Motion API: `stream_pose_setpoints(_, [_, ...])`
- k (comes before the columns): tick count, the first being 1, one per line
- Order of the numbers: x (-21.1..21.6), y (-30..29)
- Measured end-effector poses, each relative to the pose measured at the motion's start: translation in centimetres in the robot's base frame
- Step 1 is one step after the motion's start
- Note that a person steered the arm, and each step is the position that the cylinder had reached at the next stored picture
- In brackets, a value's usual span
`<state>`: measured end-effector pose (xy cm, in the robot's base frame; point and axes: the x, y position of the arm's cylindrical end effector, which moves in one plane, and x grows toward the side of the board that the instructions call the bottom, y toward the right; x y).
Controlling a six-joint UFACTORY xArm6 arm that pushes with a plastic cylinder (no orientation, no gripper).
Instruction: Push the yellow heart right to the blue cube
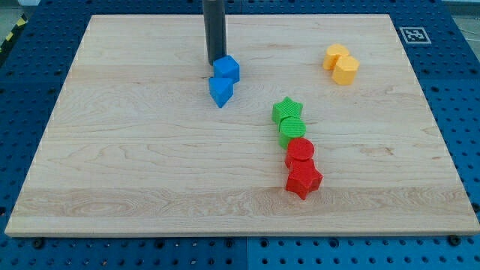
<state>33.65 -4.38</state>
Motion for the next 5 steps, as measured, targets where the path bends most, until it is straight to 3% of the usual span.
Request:
stream_pose_setpoints(2, [-2.3,3.3])
stream_pose_setpoints(5, [-6.6,17.8])
